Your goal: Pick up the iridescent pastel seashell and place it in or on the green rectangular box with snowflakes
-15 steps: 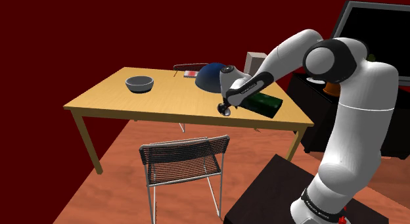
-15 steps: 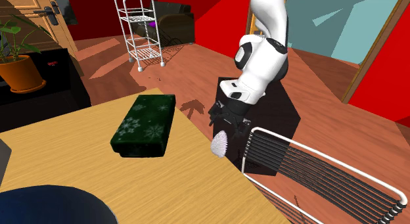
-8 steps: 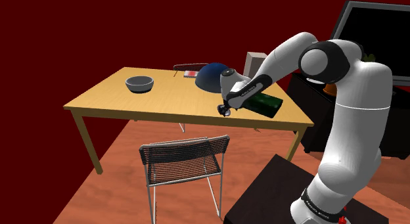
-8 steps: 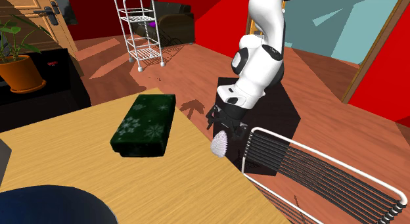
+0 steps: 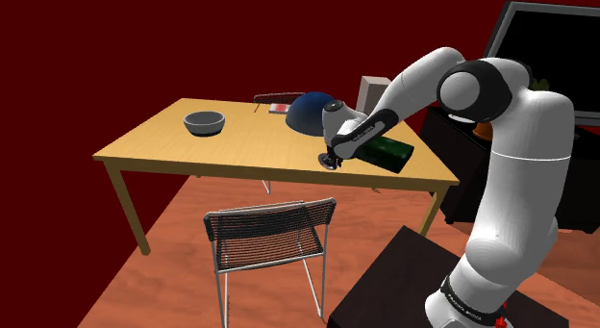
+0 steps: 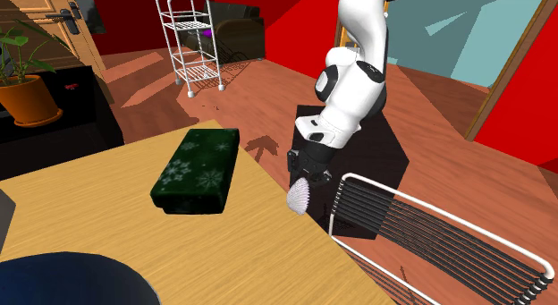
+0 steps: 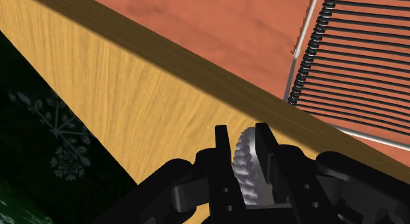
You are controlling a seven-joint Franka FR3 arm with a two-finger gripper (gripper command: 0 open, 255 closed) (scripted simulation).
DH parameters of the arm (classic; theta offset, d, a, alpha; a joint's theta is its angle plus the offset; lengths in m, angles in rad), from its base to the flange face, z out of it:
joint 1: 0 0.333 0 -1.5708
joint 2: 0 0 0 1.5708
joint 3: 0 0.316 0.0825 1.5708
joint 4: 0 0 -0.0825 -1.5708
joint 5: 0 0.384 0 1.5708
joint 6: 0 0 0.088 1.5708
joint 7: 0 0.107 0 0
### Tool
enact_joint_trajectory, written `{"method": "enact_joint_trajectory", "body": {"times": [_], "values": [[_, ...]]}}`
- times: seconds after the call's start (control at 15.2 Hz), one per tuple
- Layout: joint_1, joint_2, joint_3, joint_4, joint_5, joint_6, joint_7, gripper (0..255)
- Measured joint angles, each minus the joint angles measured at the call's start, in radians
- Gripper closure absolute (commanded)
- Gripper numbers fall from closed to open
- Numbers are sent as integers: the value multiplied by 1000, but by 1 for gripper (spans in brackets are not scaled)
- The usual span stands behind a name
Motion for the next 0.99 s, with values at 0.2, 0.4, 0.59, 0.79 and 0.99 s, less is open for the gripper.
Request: {"method": "enact_joint_trajectory", "body": {"times": [0.2, 0.4, 0.59, 0.79, 0.99], "values": [[0, 0, 0, 0, 0, 0, 0, 255], [-1, -5, 1, 0, 3, -5, -4, 255], [-3, -26, 7, 8, 19, -31, -25, 255], [-4, -54, 12, 11, 35, -58, -44, 255], [-4, -77, 17, 22, 52, -90, -65, 255]]}}
